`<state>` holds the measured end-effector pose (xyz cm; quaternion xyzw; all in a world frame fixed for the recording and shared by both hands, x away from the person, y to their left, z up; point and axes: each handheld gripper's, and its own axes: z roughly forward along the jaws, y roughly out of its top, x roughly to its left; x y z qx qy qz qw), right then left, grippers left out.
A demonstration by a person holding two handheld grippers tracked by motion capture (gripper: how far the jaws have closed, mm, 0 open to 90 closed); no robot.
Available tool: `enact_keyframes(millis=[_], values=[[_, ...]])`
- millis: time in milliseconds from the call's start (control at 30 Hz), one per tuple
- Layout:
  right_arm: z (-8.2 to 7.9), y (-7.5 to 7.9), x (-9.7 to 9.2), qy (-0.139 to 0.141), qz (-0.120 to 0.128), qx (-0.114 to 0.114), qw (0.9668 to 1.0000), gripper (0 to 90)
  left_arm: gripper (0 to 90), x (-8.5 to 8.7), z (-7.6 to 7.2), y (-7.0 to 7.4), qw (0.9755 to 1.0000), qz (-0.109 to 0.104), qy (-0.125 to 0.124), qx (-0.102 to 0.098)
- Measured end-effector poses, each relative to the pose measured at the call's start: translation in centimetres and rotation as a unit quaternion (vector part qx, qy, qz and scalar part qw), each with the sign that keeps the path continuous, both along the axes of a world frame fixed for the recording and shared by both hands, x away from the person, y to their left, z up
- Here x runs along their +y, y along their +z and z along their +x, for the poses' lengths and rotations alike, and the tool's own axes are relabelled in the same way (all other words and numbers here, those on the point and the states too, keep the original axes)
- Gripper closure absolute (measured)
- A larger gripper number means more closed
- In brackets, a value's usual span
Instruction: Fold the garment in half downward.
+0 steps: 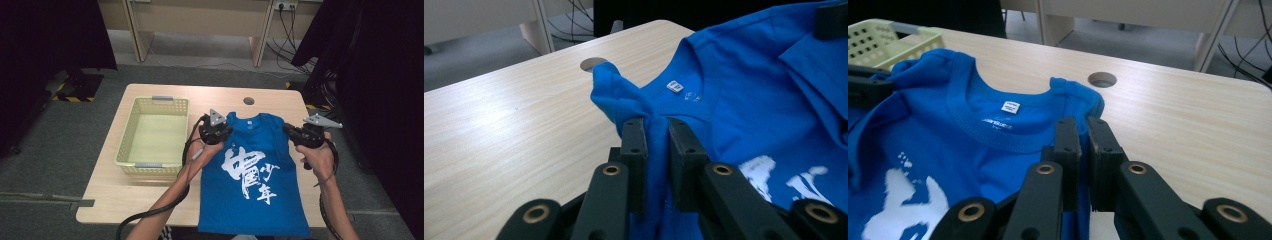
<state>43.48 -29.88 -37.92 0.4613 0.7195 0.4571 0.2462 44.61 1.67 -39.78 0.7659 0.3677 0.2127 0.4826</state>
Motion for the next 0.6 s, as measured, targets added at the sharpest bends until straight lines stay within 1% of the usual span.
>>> enact_keyframes(millis=[67, 133, 167, 233, 300, 367, 433, 500, 600], values=[[-0.9, -0.1, 0.0, 0.007, 0.000, -0.004, 1.0000, 84.9, 79.1, 0.3, -0.9, 0.0, 1.0000, 0.001, -0.006, -0.003], [-1.8, -0.2, -0.1, 0.012, 0.003, -0.007, 0.9999, 84.9, 79.0, 0.8, -1.9, 0.0, 0.9999, -0.005, -0.012, -0.002], [-2.4, -0.3, -0.1, 0.016, 0.001, -0.008, 0.9998, 84.8, 78.9, 0.9, -2.2, 0.0, 0.9999, -0.007, -0.015, -0.003], [-3.2, -0.6, -0.2, 0.024, -0.005, -0.006, 0.9997, 84.8, 78.8, 1.3, -3.5, -0.2, 0.9997, -0.009, -0.023, -0.005], [-4.1, -0.9, -0.3, 0.029, -0.003, -0.005, 0.9996, 84.8, 78.7, 1.5, -4.3, -0.3, 0.9995, -0.008, -0.030, -0.009], [-4.9, -1.2, -0.4, 0.033, -0.001, -0.003, 0.9994, 84.6, 78.5, 1.6, -5.0, -0.6, 0.9993, -0.008, -0.035, -0.008], [-5.6, -1.5, -0.5, 0.037, -0.002, -0.003, 0.9993, 84.6, 78.2, 1.8, -6.0, -1.0, 0.9990, -0.002, -0.044, -0.007], [-6.4, -1.8, -0.6, 0.040, -0.001, -0.004, 0.9992, 84.5, 77.9, 2.1, -7.0, -1.4, 0.9988, 0.001, -0.049, -0.010], [-7.6, -2.5, -0.8, 0.046, -0.006, 0.000, 0.9989, 84.1, 77.1, 2.6, -8.3, -2.2, 0.9985, 0.003, -0.055, -0.001]])
